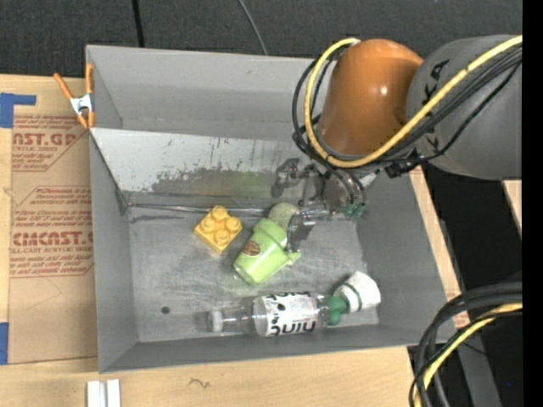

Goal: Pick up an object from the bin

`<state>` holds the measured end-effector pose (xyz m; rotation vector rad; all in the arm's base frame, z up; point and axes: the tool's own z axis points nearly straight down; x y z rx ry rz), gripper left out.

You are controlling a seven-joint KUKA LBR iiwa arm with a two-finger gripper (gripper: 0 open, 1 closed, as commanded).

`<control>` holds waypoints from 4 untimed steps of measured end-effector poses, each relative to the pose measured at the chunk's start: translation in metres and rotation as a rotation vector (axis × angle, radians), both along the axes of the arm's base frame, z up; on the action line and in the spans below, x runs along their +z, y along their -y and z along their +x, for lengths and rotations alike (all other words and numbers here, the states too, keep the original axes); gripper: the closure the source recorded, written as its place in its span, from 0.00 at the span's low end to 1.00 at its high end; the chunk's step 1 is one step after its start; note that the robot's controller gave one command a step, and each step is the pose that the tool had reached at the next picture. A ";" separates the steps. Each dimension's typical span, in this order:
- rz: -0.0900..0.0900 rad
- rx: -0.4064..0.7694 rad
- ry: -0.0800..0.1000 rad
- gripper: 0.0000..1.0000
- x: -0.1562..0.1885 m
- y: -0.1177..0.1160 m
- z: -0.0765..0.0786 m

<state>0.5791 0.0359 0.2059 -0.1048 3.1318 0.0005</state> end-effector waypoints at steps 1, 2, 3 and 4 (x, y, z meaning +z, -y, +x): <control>-0.001 0.073 -0.002 0.00 -0.061 0.000 -0.003; 0.000 0.225 -0.007 1.00 -0.122 -0.052 -0.018; 0.000 0.225 -0.007 1.00 -0.121 -0.052 -0.018; -0.002 0.216 -0.021 1.00 -0.095 -0.074 -0.007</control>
Offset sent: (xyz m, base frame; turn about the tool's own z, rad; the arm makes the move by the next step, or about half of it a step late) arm -0.0183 0.0503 -0.1213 -0.2241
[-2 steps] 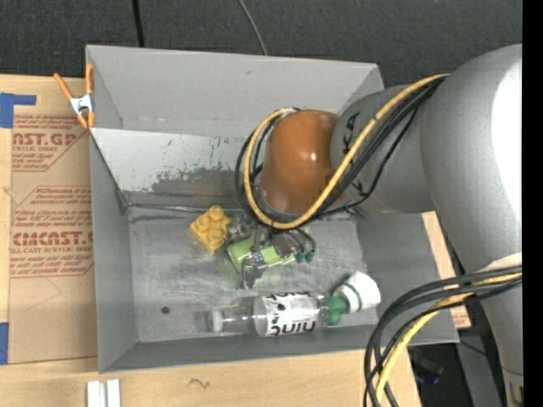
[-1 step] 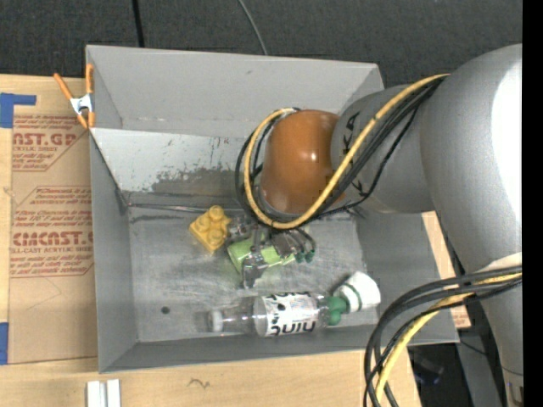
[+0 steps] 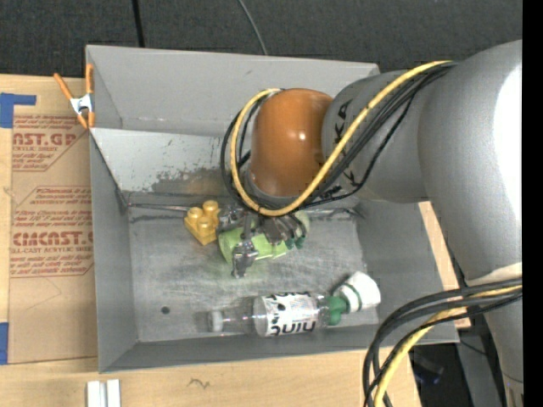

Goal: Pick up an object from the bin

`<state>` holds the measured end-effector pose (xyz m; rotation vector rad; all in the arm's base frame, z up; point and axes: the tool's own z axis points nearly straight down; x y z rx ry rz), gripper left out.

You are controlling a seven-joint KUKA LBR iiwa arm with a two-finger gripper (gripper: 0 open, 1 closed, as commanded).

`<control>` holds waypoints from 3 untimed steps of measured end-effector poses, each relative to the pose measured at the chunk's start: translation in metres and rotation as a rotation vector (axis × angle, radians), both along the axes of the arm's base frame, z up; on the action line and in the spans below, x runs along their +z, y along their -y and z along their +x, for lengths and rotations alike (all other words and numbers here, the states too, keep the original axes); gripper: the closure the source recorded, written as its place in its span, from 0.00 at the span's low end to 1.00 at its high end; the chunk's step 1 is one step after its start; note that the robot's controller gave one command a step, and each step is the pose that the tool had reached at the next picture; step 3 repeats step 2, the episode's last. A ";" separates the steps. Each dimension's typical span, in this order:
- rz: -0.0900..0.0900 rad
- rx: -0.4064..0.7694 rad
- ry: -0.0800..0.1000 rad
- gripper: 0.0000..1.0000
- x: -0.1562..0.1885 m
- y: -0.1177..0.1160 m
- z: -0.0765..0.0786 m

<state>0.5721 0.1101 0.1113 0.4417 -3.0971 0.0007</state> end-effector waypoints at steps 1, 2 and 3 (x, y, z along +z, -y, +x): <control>0.004 0.047 0.008 1.00 0.061 0.021 -0.016; 0.001 0.020 0.016 1.00 0.101 -0.008 -0.007; 0.001 0.020 0.016 1.00 0.101 -0.008 -0.007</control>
Offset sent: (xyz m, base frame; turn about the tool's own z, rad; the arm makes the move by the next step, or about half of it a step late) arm -0.0002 0.0498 0.1257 -0.0008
